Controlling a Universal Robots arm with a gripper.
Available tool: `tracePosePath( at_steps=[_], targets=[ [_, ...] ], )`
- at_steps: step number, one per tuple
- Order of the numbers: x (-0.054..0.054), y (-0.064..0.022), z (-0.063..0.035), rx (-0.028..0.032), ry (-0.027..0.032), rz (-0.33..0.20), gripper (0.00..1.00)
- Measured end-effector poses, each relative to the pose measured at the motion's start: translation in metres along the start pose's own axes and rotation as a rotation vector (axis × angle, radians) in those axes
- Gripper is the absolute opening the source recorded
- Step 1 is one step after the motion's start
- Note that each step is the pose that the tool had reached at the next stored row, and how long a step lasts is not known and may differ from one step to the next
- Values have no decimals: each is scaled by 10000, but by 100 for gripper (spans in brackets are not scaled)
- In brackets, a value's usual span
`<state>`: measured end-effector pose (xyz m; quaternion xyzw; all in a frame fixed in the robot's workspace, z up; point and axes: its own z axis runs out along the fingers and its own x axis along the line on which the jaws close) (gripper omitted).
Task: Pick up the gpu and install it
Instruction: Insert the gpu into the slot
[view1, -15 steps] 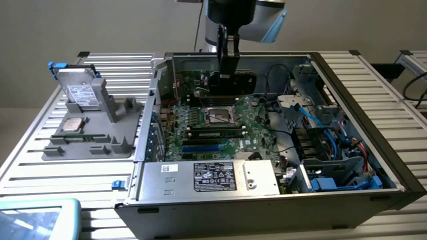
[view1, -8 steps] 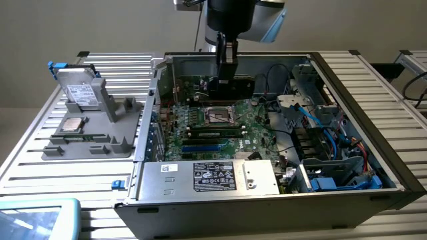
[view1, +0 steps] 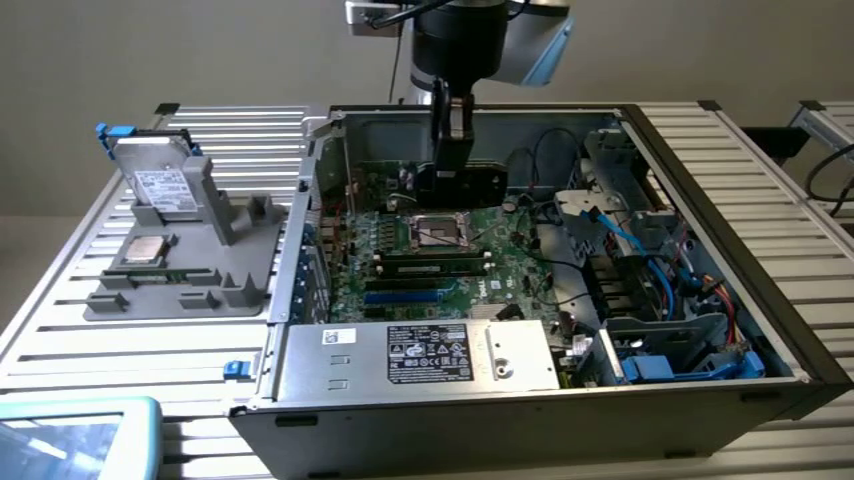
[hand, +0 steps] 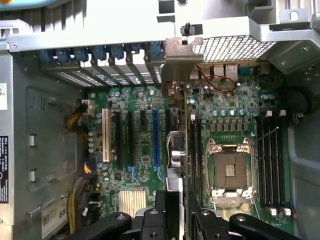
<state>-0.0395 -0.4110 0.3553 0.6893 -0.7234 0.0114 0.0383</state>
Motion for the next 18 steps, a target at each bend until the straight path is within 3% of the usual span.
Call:
tracePosePath(
  at_steps=[6, 10, 14, 18],
  targets=[
    [0, 3, 1, 3, 1, -6, 27],
    [3, 67, 11, 58, 0, -1, 27],
    [2, 76, 43, 63, 62, 1, 27],
    [62, 77, 115, 63, 70, 1, 27]
  ],
)
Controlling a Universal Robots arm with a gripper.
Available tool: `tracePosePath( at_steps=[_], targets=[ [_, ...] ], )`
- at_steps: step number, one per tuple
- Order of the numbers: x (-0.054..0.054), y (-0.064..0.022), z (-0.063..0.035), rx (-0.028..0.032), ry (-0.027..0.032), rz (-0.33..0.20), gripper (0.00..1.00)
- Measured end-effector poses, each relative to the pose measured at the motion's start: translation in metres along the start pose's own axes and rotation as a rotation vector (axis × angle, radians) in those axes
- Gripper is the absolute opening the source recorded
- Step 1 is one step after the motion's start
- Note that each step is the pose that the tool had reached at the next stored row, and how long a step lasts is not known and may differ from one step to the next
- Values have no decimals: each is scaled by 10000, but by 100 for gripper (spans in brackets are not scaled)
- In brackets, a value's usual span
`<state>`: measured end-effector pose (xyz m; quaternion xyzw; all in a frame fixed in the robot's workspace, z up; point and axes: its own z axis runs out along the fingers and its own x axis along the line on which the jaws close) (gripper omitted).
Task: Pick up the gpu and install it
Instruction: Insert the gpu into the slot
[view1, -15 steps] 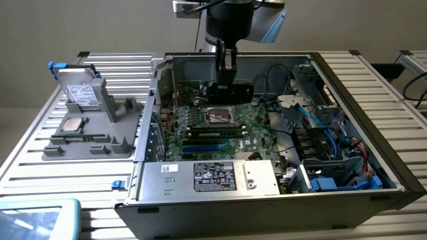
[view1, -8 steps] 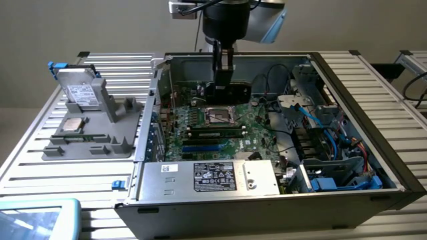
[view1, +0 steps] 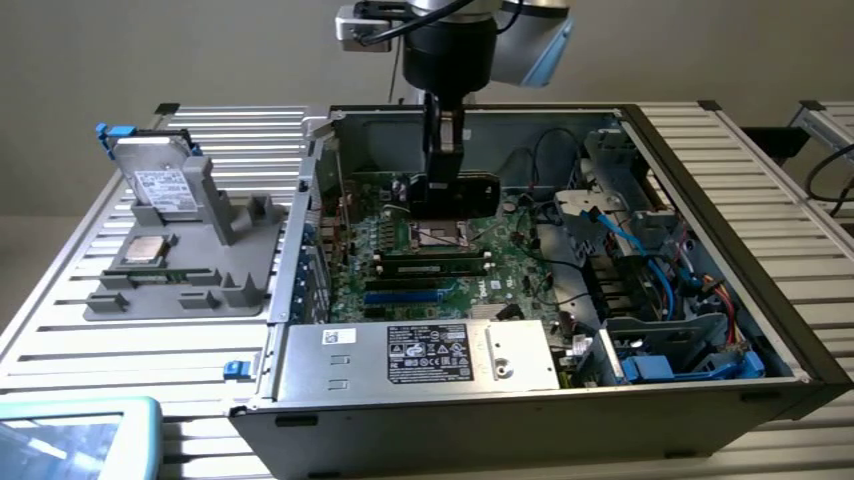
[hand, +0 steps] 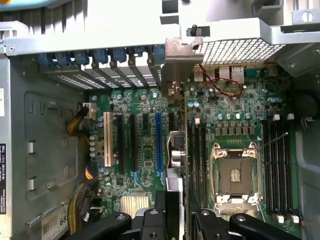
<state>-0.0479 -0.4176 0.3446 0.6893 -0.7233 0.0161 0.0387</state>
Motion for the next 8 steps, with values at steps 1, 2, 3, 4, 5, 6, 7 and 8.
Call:
tracePosePath(
  at_steps=[1, 2, 3, 4, 5, 6, 7, 8],
  targets=[
    [21, 3, 21, 1, -1, -1, 27],
    [36, 15, 39, -1, 0, 1, 27],
    [51, 29, 58, -1, 0, 1, 27],
    [62, 45, 78, 1, -3, 0, 27],
    [71, 62, 96, -1, -2, -1, 27],
    [87, 72, 113, -1, 0, 0, 27],
    [107, 73, 130, 0, 1, -1, 27],
    [131, 72, 150, -1, -1, 0, 27]
  ],
)
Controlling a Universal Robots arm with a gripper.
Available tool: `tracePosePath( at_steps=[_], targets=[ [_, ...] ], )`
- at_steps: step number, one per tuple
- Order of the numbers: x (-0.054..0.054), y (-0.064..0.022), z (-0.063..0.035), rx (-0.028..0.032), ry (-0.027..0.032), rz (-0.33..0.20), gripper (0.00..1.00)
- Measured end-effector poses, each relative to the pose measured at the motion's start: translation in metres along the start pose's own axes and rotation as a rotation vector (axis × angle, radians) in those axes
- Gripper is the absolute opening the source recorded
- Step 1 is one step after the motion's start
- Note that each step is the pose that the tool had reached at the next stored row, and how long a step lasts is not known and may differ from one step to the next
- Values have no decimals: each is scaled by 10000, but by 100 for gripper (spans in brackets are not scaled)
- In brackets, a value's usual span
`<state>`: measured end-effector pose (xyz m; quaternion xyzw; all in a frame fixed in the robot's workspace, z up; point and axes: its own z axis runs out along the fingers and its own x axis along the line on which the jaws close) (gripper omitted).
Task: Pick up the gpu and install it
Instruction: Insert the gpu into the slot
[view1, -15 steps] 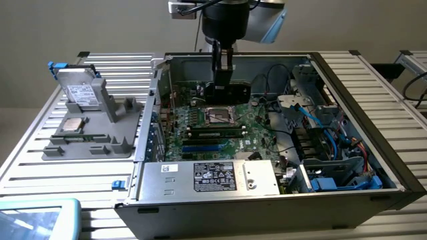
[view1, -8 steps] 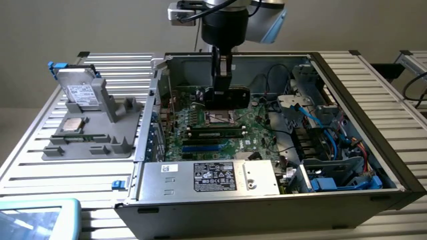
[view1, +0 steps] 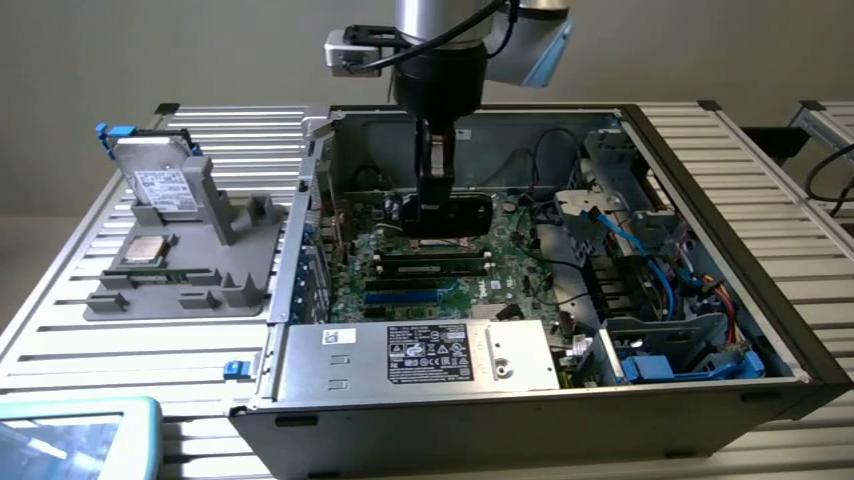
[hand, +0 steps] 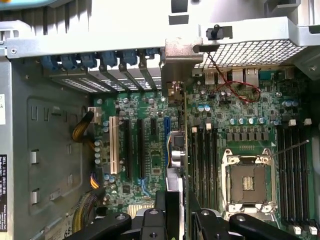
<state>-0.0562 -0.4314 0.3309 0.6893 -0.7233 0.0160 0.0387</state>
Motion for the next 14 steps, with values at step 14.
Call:
tracePosePath(
  at_steps=[14],
  targets=[
    [85, 0, 224, -15, -35, -2, 27]
  ],
)
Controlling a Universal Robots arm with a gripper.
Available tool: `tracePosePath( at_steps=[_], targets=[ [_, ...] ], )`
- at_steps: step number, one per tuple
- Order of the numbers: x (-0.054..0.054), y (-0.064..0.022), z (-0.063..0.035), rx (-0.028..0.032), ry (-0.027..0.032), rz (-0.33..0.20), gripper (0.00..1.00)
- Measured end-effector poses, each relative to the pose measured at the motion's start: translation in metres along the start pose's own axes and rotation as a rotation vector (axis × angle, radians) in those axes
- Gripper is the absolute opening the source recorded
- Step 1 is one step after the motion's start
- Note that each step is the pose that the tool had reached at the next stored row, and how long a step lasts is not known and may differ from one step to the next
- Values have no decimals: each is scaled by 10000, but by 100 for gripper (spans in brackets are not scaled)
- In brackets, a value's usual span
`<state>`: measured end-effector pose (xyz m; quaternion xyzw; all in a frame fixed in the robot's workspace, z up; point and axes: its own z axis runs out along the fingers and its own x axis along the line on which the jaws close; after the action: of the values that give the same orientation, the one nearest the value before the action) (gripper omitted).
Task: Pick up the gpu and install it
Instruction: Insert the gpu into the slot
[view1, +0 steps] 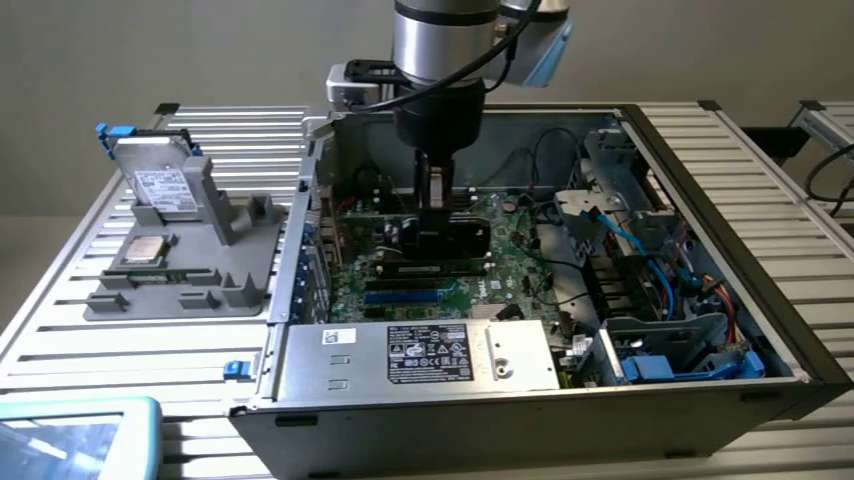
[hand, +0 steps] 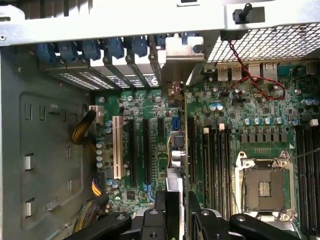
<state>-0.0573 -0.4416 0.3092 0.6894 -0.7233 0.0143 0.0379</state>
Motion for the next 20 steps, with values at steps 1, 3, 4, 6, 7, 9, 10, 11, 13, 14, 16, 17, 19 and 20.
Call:
tracePosePath(
  at_steps=[1, 3, 4, 6, 7, 9, 10, 11, 13, 14, 16, 17, 19, 20],
  targets=[
    [-2, 10, 7, 1, -1, 1, 27],
    [-3, 19, 27, 1, -2, 0, 27],
    [-4, 18, 37, 1, -1, -1, 27],
    [-5, 18, 67, 3, -1, -1, 27],
    [-7, 17, 87, 4, -2, 0, 27],
    [-9, 17, 119, 5, 0, 0, 27],
    [-10, 16, 134, 5, 0, 0, 27],
    [-12, 16, 147, 5, 0, 0, 27],
    [-11, 16, 165, 3, 1, 1, 27],
    [-7, 18, 168, 2, 2, 1, 27],
    [11, 20, 174, 2, 1, 1, 27],
    [21, 21, 178, 2, 0, 0, 27],
    [27, 26, 192, 2, -2, 2, 27],
    [28, 30, 202, 2, -2, 1, 27]
  ],
)
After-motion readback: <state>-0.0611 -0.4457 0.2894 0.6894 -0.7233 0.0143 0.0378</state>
